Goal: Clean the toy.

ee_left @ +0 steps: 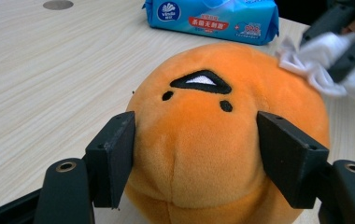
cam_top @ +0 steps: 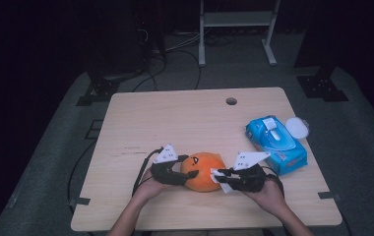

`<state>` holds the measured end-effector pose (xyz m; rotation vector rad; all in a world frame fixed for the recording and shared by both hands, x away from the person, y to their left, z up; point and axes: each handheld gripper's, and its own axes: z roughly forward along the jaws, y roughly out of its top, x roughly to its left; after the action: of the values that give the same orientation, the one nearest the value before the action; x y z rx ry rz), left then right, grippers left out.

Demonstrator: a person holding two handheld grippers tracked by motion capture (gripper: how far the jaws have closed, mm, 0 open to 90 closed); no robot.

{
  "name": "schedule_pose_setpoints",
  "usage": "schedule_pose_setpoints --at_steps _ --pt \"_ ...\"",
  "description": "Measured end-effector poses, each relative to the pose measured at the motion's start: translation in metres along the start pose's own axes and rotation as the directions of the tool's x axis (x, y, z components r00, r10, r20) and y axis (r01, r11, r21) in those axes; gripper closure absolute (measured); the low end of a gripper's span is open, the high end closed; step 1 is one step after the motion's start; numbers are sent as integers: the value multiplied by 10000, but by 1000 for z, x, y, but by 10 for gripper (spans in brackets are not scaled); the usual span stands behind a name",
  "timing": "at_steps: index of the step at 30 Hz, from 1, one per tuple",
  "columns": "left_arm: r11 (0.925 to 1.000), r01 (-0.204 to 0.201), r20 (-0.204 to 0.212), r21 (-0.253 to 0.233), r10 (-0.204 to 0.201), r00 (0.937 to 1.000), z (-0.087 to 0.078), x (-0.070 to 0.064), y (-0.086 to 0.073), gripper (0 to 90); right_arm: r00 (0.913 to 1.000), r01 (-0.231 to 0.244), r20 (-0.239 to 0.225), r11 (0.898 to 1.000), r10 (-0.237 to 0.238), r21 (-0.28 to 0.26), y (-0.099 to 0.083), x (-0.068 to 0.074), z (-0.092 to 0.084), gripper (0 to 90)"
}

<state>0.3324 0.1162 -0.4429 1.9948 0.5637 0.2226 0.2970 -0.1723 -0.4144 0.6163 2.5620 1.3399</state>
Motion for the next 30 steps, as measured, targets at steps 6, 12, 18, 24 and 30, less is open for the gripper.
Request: schedule_pose_setpoints --at_steps 6,12,18,24,30 --pt "10000 24 -173 -36 -25 9998 2 -1 2 282 9960 -795 394 9968 797 -63 -12 -20 -9 750" --pt "10000 15 617 -60 -11 9981 -6 -3 8 186 9971 -591 481 9981 582 181 -12 -17 -4 750" --pt "9994 -325 394 71 322 9987 -1 -8 6 298 9934 -1127 240 9936 1125 98 -17 -27 -5 752" --pt "9997 -211 45 124 211 9998 0 -6 7 262 9998 -208 -77 9997 207 -142 2 -1 3 751" --pt "9986 -323 540 426 300 9981 -5 -7 10 170 9985 -548 -83 9984 548 -97 -5 -11 4 753"
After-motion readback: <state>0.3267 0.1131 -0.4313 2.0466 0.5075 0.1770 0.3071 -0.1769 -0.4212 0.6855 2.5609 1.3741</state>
